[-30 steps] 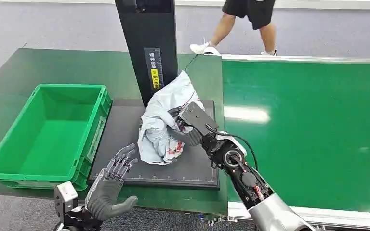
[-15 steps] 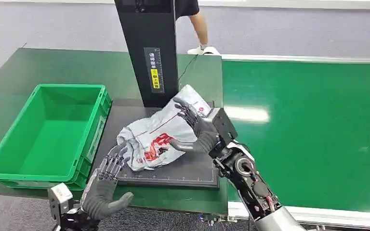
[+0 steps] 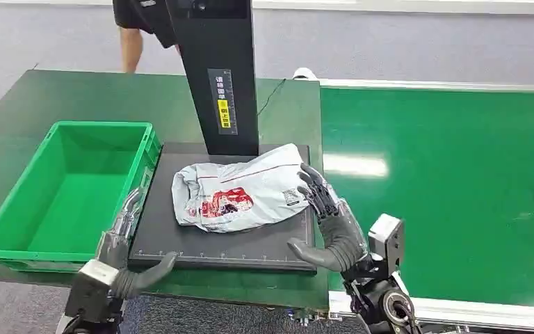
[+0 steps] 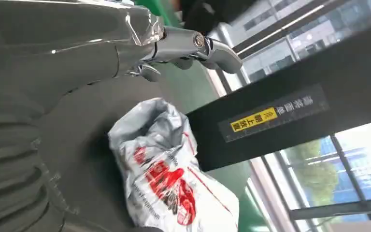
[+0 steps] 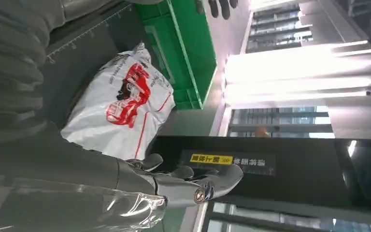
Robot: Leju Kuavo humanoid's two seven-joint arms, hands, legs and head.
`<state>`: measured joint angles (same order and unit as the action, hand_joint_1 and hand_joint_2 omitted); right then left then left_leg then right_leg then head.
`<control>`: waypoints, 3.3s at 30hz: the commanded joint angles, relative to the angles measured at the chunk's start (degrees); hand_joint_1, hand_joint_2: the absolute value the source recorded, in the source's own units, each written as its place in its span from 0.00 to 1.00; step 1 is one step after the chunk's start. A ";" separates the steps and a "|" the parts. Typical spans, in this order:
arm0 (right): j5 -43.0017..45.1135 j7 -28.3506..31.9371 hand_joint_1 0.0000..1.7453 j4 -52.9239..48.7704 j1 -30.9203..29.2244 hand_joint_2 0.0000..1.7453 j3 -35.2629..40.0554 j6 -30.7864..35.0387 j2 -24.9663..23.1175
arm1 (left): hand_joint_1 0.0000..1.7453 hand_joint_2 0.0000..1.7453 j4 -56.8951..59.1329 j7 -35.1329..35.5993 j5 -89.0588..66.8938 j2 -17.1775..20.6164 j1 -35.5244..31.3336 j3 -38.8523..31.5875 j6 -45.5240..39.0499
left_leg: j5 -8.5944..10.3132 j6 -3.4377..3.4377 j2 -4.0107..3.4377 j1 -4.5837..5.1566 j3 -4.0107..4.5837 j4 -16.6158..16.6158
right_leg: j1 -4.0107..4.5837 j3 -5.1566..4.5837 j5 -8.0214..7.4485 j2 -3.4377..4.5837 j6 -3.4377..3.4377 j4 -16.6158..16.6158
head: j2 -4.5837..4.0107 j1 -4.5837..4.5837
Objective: Moved the parcel from conveyor to table for the left to box.
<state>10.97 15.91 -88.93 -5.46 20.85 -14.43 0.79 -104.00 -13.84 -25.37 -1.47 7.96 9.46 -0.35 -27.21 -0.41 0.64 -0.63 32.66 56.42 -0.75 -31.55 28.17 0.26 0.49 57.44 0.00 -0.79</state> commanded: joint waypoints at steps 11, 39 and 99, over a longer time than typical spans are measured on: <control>-0.37 0.85 0.00 1.82 0.13 1.00 -0.50 0.15 1.05 | 0.00 1.00 35.90 8.72 -16.64 1.70 -29.91 15.71 -0.85 | 0.12 0.02 0.17 0.01 -0.11 -0.06 | 0.00 0.19 -0.08 -0.23 -0.03 -0.08 | 0.00 0.02; 0.96 -0.21 0.00 0.03 -0.83 1.00 0.45 2.84 0.45 | 0.00 1.00 67.20 8.97 -16.11 0.23 -43.56 25.81 0.65 | 0.13 0.02 -0.04 0.00 -0.09 -0.06 | 0.01 0.15 -0.15 -0.05 -0.04 -0.07 | 0.00 0.00; -3.71 0.34 0.00 -5.10 6.54 1.00 -5.54 3.13 -1.01 | 0.90 1.00 22.48 3.33 7.98 9.78 -28.29 -15.09 -2.95 | 0.11 0.01 -0.07 -0.01 -0.09 -0.07 | 0.03 0.08 -0.11 -0.03 -0.06 -0.05 | 0.00 0.00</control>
<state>7.48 16.39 -95.56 2.64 16.83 -10.36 0.39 -94.06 -12.90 -14.05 6.16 -16.60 -0.33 -3.58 -27.17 -0.41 0.60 -0.63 32.61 56.42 -0.74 -31.52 28.12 0.28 0.47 57.46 0.00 -0.79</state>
